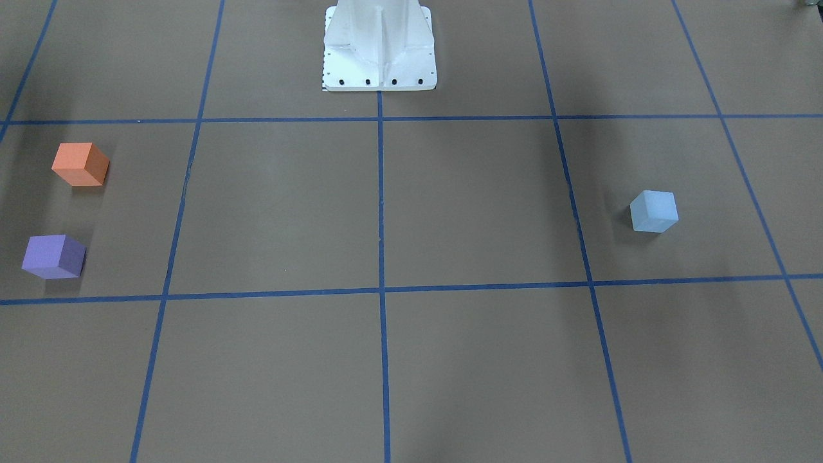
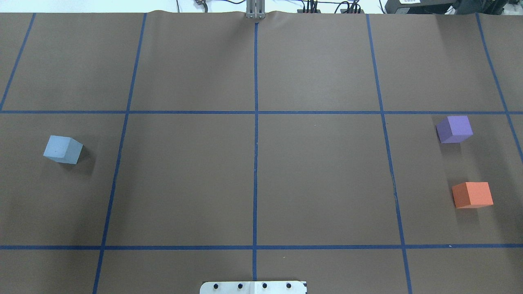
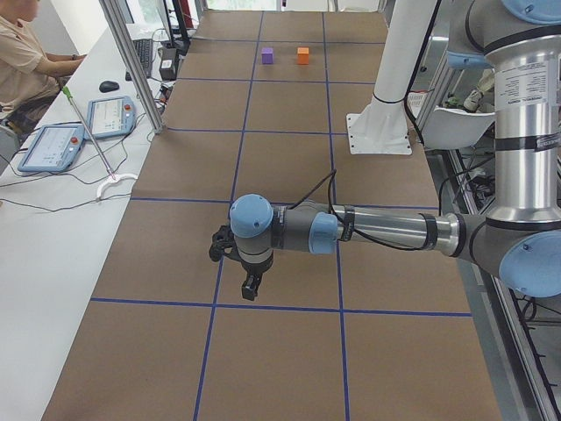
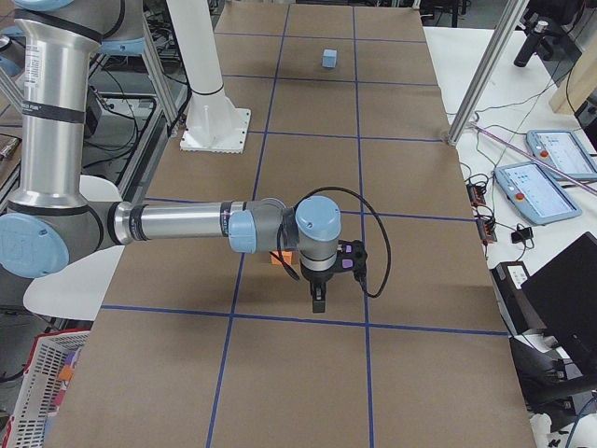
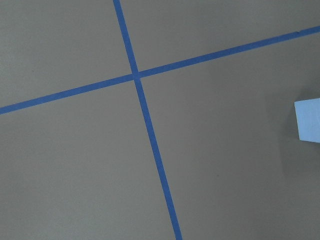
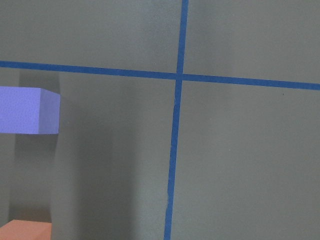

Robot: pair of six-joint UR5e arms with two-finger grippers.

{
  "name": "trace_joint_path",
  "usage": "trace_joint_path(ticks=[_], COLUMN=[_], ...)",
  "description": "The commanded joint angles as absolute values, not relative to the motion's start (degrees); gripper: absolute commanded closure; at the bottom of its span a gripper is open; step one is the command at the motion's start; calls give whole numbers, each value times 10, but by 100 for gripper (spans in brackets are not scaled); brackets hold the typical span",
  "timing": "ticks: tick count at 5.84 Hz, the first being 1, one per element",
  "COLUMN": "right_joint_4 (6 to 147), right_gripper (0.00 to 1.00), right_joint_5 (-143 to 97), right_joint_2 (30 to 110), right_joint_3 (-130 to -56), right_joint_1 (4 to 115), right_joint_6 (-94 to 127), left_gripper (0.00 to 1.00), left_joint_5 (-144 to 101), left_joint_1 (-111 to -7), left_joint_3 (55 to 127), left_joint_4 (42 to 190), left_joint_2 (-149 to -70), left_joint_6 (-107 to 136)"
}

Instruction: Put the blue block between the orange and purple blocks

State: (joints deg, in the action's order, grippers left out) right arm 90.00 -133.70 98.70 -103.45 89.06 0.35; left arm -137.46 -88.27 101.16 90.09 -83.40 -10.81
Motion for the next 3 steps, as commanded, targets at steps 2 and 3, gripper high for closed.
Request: trace_joint_path(ticks=[2,3], right_joint_4=[900,901], right_gripper=[0,0], right_joint_5=[-1338,-1338], right_joint_2=[984,987], right_joint_3=[-1039,-1071], right_joint_1=[890,891], right_joint_6=[4,4], left_gripper=[0,0], left_joint_5=[-1374,-1375], left_joint_1=[-882,-882], left_joint_3=[1013,1014], left_joint_4=[913,914], left_joint_2=[-835,-837], left_joint_6=[-106,-105])
